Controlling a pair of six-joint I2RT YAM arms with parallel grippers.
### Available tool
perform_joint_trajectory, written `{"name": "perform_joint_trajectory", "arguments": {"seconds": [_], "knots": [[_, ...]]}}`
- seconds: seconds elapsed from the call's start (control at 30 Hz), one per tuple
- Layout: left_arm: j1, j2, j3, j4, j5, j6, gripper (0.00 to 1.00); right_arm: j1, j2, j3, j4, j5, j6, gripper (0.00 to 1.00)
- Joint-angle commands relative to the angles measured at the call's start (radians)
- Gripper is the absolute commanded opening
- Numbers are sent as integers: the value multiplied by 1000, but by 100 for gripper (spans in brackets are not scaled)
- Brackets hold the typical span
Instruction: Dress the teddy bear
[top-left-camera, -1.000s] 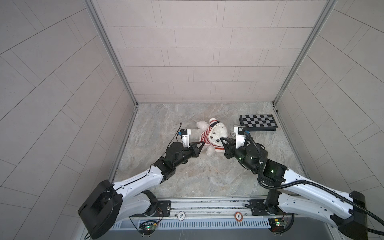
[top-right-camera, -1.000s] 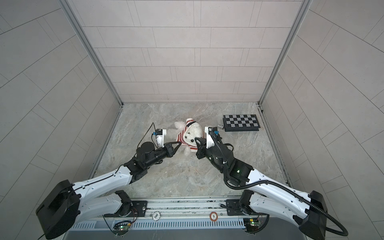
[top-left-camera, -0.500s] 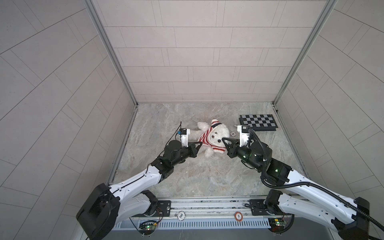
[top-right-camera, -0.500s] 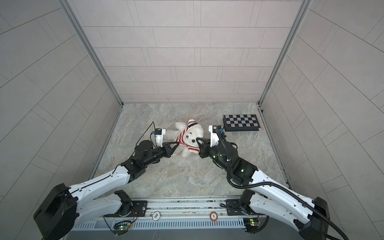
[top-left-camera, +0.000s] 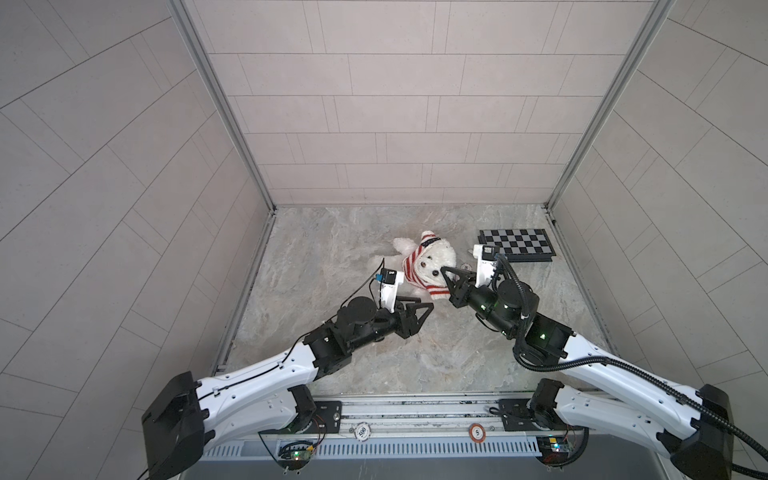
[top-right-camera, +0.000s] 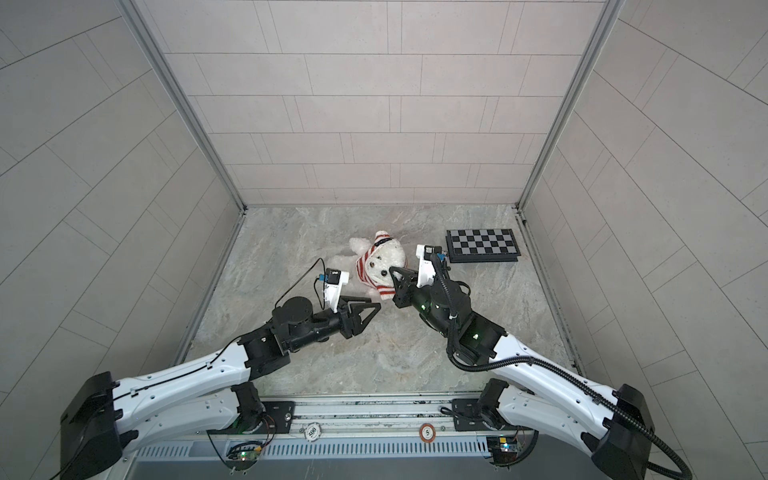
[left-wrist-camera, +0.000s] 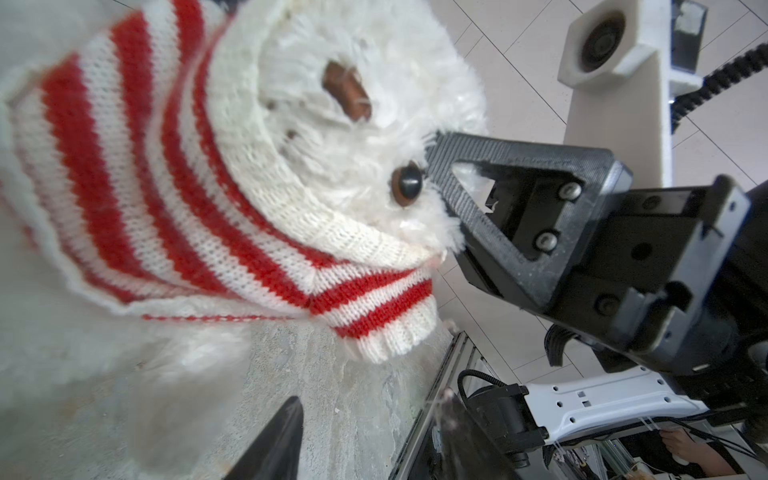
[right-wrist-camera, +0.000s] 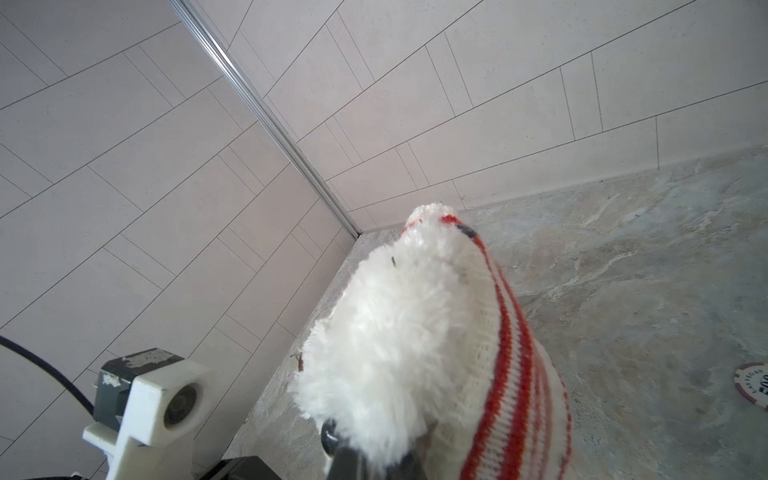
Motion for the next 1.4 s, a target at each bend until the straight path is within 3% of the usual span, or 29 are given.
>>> {"name": "perform_joint_trajectory", "arguments": {"seconds": [0.0,0.1,0.4,0.57,0.8,1.0,1.1,1.27,1.37], "knots": [[-15,64,23,152,-26,-62,60,7,-10,-1,94,42,32,0],[-15,126,41,222,-29,-107,69,18,-22,-10,92,64,29,0],[-15,168,18,342,-15,-174,69,28,-36,-35,92,97,25,0],[-15,164,29,307,-28,-176,71,28,-31,-37,95,97,24,0],[-15,215,70,246,-57,-187,51,31,-27,-39,104,98,27,0],[-15,251,85,246,-33,-191,13,32,-33,-46,102,108,25,0],[-15,267,112,109,-24,-153,0,32,-39,-42,96,109,22,0],[-10,293,106,-68,-100,-106,0,32,-56,-52,94,117,34,0],[36,303,41,-48,-100,-130,0,32,-76,-58,100,103,59,0]]}}
